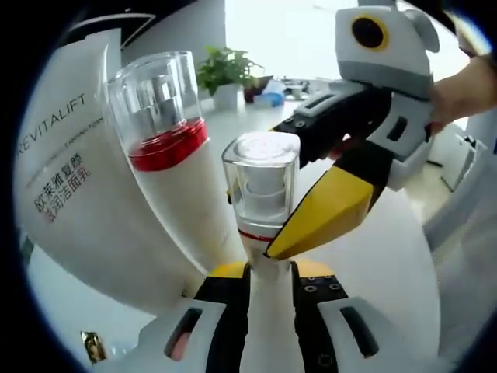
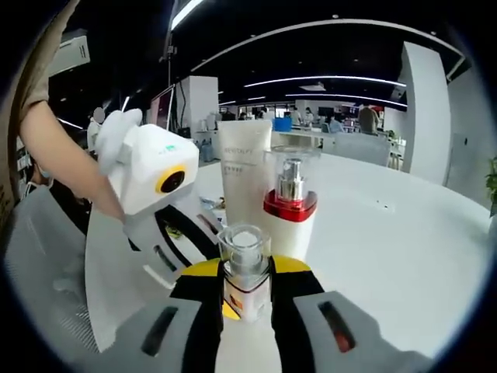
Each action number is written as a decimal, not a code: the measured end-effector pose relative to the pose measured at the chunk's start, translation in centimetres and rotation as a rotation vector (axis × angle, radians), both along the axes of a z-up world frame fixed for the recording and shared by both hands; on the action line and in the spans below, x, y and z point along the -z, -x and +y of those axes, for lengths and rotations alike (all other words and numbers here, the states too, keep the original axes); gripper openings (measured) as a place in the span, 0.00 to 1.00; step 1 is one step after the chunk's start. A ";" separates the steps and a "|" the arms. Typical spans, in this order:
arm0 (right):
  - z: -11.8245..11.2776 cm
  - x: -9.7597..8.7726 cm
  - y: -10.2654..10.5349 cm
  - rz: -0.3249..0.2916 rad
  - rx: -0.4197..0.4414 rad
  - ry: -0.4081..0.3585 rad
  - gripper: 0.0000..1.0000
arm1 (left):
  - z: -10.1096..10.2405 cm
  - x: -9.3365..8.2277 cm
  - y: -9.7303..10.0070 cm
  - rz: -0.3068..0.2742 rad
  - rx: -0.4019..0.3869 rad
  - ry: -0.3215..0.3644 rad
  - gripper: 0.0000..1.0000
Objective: Arrange the skincare products in the storage area until every visible bottle or jar stands upright without overlapping.
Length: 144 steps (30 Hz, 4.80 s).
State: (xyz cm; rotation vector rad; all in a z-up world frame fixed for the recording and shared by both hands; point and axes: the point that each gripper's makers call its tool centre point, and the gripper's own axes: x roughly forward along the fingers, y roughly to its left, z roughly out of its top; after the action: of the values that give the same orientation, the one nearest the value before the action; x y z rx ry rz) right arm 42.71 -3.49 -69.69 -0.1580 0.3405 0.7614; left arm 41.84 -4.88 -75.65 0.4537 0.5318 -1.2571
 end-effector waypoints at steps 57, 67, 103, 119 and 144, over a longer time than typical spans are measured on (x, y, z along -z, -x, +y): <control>0.6 1.3 7.4 0.187 0.019 -0.009 0.68 | 7.7 -1.3 5.2 0.099 -0.197 -0.049 0.61; 1.4 0.7 8.8 0.201 0.033 -0.027 0.79 | 10.0 -1.9 6.7 0.107 -0.267 -0.045 0.69; 3.3 -1.9 12.8 0.197 0.056 -0.054 0.92 | 21.5 -4.6 12.9 0.220 -0.579 0.031 0.91; 3.0 -2.0 13.4 0.178 0.068 -0.015 0.92 | 23.2 -4.8 14.7 0.216 -0.616 0.016 0.90; 2.5 -2.0 13.1 0.149 0.094 0.002 0.92 | 25.0 -3.9 10.6 0.195 -0.613 -0.125 0.86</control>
State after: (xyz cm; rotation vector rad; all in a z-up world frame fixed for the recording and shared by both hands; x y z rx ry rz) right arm 29.65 -1.02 -67.69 -0.0869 0.4869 0.6810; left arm 31.21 20.10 -71.77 0.2418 0.8438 -0.6820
